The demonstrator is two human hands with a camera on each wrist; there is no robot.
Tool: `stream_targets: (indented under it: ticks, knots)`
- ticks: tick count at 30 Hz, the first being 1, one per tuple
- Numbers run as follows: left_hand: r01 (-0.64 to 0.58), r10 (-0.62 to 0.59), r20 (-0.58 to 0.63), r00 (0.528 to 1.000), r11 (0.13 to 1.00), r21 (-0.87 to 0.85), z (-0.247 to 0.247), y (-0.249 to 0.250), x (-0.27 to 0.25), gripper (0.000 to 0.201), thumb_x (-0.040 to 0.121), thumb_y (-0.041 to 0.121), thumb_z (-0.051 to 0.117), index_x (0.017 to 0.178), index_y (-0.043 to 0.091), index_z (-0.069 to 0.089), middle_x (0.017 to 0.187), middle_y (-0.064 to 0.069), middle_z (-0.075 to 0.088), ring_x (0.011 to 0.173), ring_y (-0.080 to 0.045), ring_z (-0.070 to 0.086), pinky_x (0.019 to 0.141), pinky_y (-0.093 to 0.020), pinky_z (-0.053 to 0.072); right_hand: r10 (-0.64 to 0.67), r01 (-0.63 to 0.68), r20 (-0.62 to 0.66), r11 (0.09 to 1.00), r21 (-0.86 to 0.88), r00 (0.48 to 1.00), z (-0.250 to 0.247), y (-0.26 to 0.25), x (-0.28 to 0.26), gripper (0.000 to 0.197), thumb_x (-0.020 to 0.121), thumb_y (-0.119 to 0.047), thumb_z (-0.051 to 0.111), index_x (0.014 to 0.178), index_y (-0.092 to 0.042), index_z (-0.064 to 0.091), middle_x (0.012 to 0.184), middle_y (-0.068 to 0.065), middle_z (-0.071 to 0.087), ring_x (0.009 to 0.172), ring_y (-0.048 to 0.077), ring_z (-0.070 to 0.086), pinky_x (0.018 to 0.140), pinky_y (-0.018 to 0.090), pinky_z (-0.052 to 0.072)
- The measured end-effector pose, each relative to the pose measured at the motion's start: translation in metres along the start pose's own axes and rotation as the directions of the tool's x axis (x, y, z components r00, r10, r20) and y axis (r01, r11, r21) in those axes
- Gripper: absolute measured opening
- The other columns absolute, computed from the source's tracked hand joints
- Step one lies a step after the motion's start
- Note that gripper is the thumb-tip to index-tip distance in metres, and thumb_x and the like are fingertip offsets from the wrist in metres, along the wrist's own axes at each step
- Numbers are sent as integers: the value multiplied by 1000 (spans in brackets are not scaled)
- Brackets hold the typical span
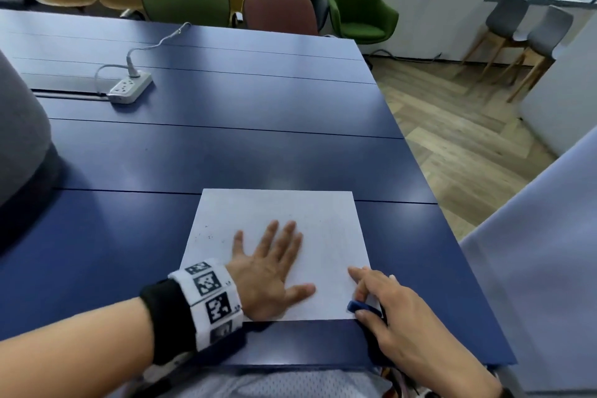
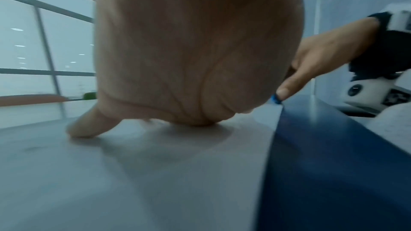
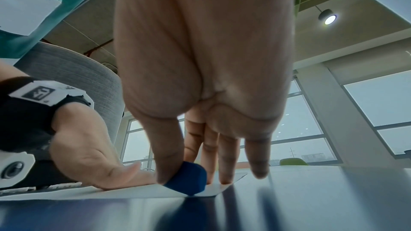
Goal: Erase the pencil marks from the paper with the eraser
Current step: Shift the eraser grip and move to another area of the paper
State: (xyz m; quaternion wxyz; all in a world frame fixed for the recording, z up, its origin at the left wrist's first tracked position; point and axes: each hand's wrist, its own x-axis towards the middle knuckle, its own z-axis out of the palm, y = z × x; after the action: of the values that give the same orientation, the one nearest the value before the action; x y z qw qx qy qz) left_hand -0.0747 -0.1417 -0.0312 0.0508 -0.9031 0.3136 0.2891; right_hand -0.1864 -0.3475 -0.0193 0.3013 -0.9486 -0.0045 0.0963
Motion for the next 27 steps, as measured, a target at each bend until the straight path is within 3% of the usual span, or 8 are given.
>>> stream_targets:
  ticks: [2, 4, 7, 9, 12, 16, 22, 27]
  knots:
    - [125, -127, -13, 992, 990, -70, -8, -12, 3, 122, 35, 92, -29, 134, 21, -37, 142, 5, -47, 135, -12, -38, 111, -62, -10, -4, 4, 2, 1000, 16, 1000, 0, 0, -1, 17, 94, -20, 57, 106, -31, 51, 120, -26, 56, 127, -5, 43, 119, 17, 8]
    - [147, -152, -43, 988, 985, -86, -10, -11, 7, 125, 34, 91, -29, 135, 18, -36, 143, 2, -46, 137, -15, -36, 114, -60, -8, -5, 5, -4, 1000, 22, 1000, 0, -1, -1, 20, 93, -20, 58, 100, -37, 49, 122, -22, 56, 127, -4, 44, 120, 19, 9]
    - [-88, 93, -77, 993, 994, 67, 0, 19, 7, 101, 67, 87, -17, 142, 22, -33, 149, -1, -43, 137, -20, -39, 116, -56, -12, -8, 8, -6, 1000, 16, 1000, -1, 0, 0, 20, 92, -20, 59, 101, -34, 46, 123, -20, 55, 120, -3, 49, 120, 21, 16]
    - [-247, 255, -55, 965, 961, 128, 8, 45, 6, 99, 69, 80, -12, 145, 20, -29, 151, -1, -39, 138, -17, -38, 116, -51, -16, -26, 26, -8, 1000, 16, 1000, -1, 0, 1, 24, 91, -21, 60, 105, -39, 51, 119, -21, 56, 116, -4, 49, 116, 24, 26]
    - [-272, 277, -25, 960, 954, 130, 7, 52, 9, 102, 68, 78, -11, 148, 17, -26, 153, 0, -37, 138, -14, -38, 116, -49, -17, -46, 47, -15, 999, 25, 999, -2, 0, 1, 38, 90, -21, 61, 92, -55, 46, 120, -26, 52, 115, -8, 49, 112, 24, 31]
    - [-62, 63, -24, 998, 997, 37, -3, 13, 8, 85, 88, 72, 3, 148, 19, -28, 152, 1, -40, 137, -14, -38, 114, -55, -16, -45, 45, -5, 997, 65, 999, -1, 3, 0, 34, 92, -18, 60, 85, -47, 42, 117, -39, 51, 110, -34, 31, 117, 24, 25]
    - [268, -276, -34, 961, 952, -147, -23, -12, 19, 91, 91, 71, 7, 148, 7, -25, 152, -7, -38, 143, -21, -31, 117, -54, -10, -48, 48, -6, 997, 63, 999, -1, 2, -1, 34, 92, -18, 60, 86, -47, 43, 123, -28, 53, 112, -25, 39, 117, 21, 23]
    - [-100, 102, -102, 989, 995, 25, -33, 39, 51, 88, 86, 76, -1, 153, 21, -16, 156, -1, -32, 143, -18, -31, 117, -51, -14, -14, 14, 0, 1000, 27, 1000, -2, 3, 0, 17, 89, -21, 64, 91, -30, 50, 114, -28, 57, 110, -8, 51, 105, 21, 35]
